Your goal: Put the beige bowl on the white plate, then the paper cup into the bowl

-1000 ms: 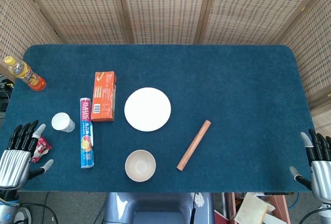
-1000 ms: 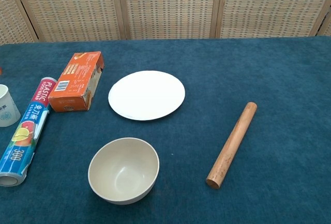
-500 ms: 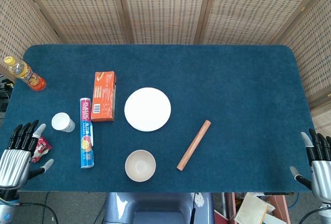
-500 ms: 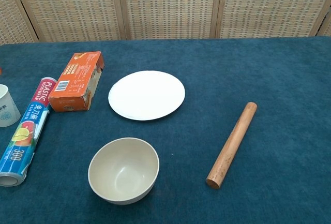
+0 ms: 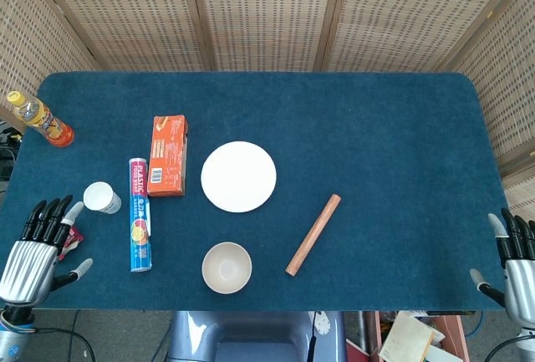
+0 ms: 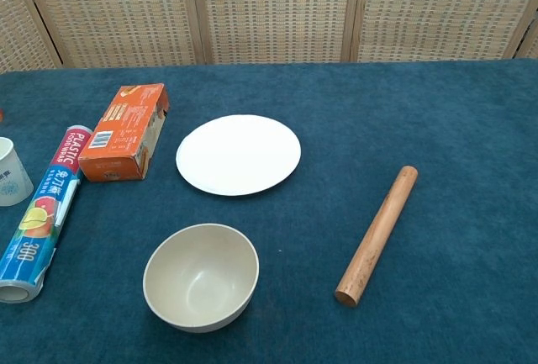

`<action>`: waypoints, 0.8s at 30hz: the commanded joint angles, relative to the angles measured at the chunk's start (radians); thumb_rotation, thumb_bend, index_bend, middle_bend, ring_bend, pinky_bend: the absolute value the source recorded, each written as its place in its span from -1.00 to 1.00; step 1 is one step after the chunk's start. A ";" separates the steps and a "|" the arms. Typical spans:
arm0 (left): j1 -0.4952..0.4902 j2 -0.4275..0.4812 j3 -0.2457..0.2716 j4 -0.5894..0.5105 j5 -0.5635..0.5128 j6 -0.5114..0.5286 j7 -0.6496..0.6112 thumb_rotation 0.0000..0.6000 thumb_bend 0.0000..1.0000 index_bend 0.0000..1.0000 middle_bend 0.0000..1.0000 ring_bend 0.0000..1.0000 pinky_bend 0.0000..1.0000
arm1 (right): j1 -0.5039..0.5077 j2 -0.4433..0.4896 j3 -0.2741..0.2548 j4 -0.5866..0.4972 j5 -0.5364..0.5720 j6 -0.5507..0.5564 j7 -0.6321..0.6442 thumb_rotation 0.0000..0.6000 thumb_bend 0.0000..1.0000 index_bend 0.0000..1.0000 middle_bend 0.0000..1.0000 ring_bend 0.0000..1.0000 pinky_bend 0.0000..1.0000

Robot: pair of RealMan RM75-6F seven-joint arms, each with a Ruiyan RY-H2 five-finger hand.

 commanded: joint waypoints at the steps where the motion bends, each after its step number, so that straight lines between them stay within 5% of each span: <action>1: -0.027 0.012 0.017 0.036 0.047 -0.020 -0.045 1.00 -0.72 -0.99 -1.00 -1.00 -1.00 | 0.000 -0.001 0.001 0.000 0.003 -0.002 0.000 1.00 -0.66 -1.00 -1.00 -1.00 -1.00; 11: -0.100 0.033 0.054 0.150 0.212 -0.014 -0.161 1.00 -0.72 -0.82 -1.00 -1.00 -1.00 | 0.002 -0.004 0.000 -0.001 0.005 -0.007 -0.012 1.00 -0.66 -1.00 -1.00 -1.00 -1.00; 24: -0.176 -0.019 0.095 0.163 0.281 -0.134 -0.126 1.00 -0.69 -0.61 -1.00 -1.00 -1.00 | 0.002 -0.002 0.003 -0.001 0.013 -0.009 -0.001 1.00 -0.66 -1.00 -1.00 -1.00 -1.00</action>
